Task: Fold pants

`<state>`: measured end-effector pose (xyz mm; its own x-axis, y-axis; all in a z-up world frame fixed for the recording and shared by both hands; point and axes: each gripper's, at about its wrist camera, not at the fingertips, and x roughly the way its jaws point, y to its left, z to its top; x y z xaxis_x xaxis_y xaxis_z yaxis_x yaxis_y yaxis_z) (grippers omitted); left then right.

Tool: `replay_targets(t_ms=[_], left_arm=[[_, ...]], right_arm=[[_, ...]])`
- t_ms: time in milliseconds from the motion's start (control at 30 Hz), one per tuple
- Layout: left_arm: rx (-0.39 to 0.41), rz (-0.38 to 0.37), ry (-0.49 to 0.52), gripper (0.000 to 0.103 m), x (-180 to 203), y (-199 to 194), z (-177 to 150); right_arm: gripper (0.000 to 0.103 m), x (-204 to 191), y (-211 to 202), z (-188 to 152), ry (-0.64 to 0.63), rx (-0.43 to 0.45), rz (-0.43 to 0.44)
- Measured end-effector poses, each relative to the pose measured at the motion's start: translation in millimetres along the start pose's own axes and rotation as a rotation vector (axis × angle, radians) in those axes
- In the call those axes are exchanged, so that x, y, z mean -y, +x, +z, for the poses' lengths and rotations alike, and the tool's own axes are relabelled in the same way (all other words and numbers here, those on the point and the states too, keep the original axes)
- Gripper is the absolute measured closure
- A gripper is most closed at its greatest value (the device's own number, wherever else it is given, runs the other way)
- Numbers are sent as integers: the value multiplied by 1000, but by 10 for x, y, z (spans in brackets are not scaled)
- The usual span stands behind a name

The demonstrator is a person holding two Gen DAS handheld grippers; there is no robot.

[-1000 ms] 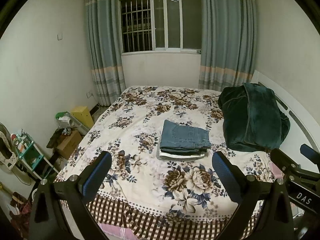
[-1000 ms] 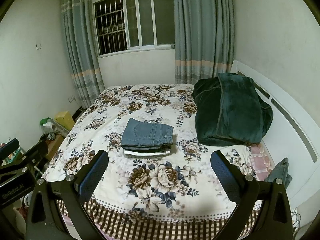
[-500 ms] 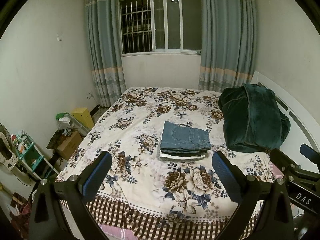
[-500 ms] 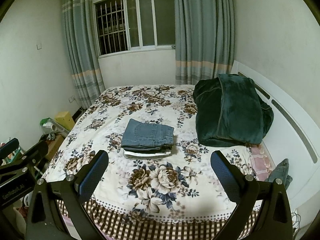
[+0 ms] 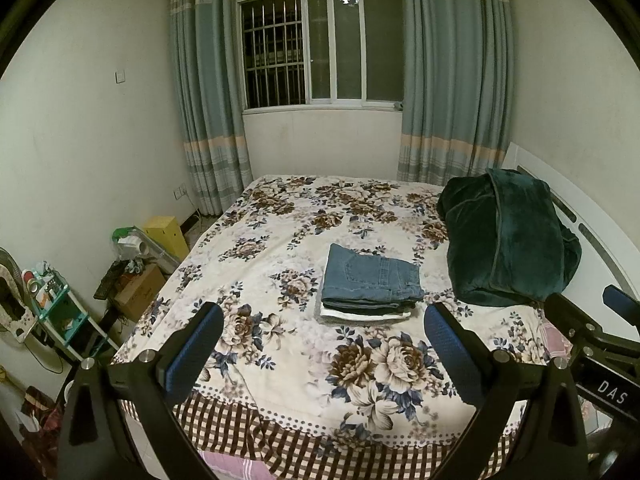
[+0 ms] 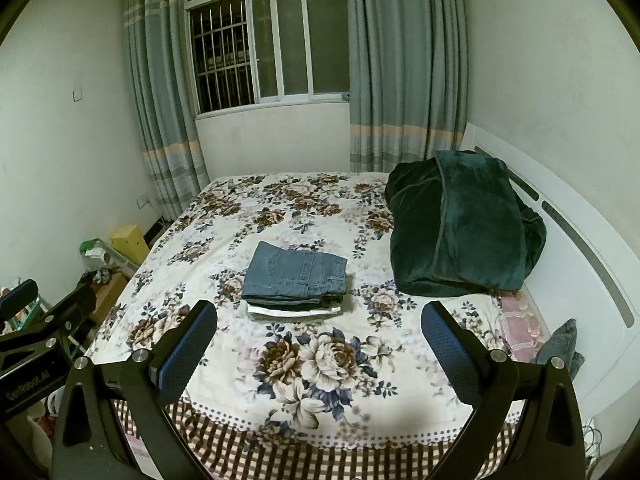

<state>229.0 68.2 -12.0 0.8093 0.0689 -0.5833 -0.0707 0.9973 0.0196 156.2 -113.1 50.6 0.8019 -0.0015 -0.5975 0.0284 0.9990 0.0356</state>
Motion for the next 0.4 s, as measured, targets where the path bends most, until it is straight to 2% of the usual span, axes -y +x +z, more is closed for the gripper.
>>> replay_targets(t_ms=[267,400], left_arm=[[1,-7,1,0,-4,6,-7],[12,-5,-2,0,-11,20,119]], right_arm=[[0,-2,18,19,-3,1,-3],[0,2,27,43,1,2,-4]])
